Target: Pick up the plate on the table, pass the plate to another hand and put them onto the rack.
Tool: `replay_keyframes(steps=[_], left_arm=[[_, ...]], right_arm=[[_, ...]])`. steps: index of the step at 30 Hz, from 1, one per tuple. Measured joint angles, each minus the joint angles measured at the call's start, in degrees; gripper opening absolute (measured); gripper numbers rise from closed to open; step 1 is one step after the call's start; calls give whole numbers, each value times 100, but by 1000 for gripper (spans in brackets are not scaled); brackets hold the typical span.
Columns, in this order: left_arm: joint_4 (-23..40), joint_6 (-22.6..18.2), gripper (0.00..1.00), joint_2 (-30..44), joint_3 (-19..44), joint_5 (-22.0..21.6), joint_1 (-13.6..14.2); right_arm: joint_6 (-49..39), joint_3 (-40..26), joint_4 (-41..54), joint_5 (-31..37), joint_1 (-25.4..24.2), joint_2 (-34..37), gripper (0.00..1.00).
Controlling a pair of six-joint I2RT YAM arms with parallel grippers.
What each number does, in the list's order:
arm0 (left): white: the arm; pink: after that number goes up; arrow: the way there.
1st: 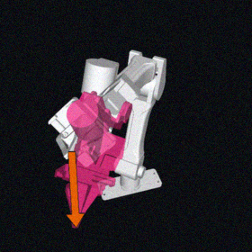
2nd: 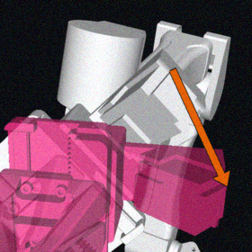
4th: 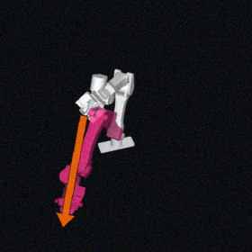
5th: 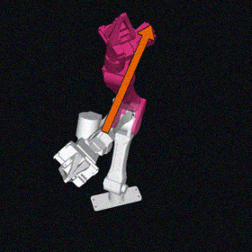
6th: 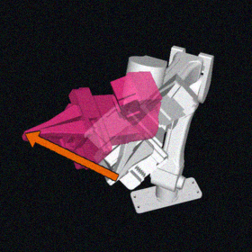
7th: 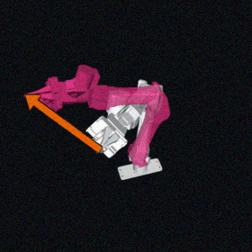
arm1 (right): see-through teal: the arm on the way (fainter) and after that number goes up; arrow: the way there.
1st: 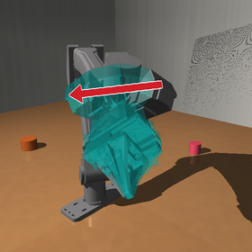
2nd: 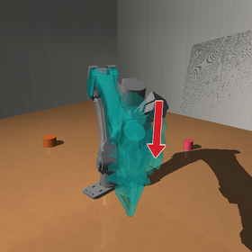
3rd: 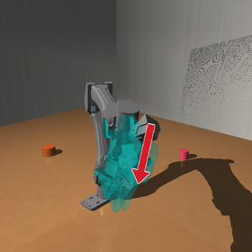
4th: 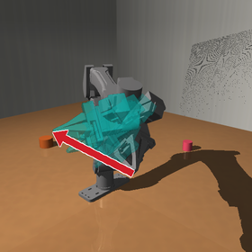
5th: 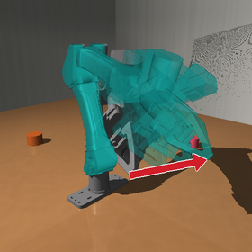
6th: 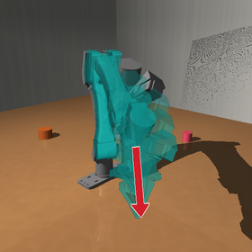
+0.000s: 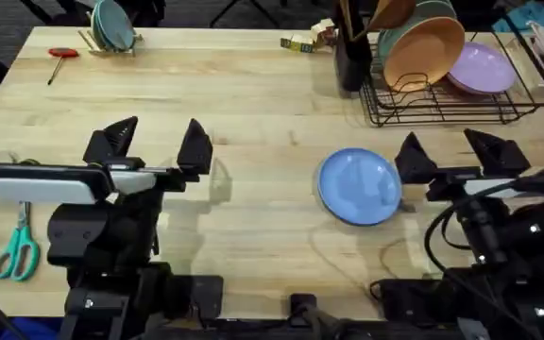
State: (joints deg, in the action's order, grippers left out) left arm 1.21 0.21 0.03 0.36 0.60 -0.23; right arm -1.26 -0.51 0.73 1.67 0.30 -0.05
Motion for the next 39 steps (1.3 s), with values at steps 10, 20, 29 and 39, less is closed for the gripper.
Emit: replay_keyframes(steps=[10,20,29,39], left_arm=[[1785,-4,993,356,1245,147,0],[3647,-4,993,2529,4065,543,0],[4898,-4,993,4239,6054,789,0],[5242,-4,994,4603,6345,911,0]], right_arm=[[155,-1474,2474,158,0,353,993],[173,-4099,3996,199,0,2003,994],[173,-5702,5289,199,0,3449,994],[170,-6011,5464,199,0,3866,995]])
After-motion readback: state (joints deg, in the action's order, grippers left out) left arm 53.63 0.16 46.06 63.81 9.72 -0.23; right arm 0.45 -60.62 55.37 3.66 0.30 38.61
